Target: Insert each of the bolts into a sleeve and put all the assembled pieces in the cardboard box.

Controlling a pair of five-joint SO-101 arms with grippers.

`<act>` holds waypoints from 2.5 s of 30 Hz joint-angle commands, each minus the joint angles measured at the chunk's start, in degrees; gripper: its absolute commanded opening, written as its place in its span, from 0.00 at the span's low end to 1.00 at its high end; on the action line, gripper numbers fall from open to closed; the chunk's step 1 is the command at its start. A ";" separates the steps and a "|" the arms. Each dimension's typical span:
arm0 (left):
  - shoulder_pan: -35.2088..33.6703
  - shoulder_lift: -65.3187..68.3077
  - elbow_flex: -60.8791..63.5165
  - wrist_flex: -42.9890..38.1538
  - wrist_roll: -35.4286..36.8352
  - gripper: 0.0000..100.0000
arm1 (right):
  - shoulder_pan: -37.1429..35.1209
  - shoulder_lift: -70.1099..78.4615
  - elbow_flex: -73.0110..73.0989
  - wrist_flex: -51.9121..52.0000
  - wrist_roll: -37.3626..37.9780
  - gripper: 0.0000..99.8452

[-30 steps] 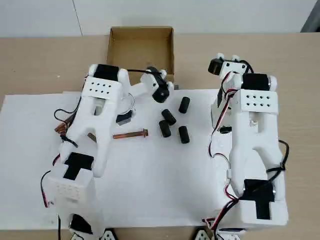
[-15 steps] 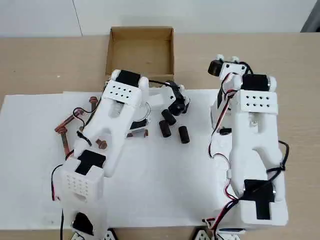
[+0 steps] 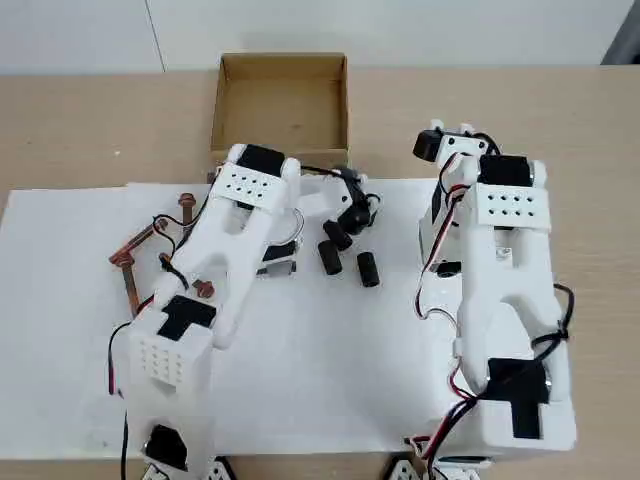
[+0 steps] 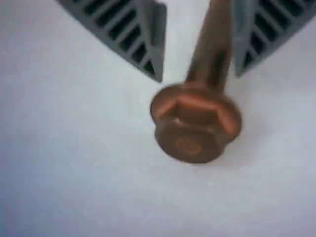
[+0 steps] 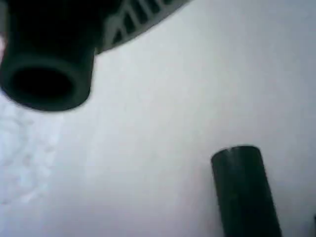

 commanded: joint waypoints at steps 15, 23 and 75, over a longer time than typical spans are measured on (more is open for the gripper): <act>0.79 0.97 -2.68 -3.78 -0.44 0.00 | 0.13 -4.44 -0.44 0.40 0.18 0.01; 1.76 -8.44 -5.32 1.93 3.43 0.00 | 0.04 -18.95 -0.53 5.23 0.35 0.01; -5.63 -115.43 75.91 -33.32 57.14 0.00 | -14.55 -94.11 68.04 -25.27 0.00 0.00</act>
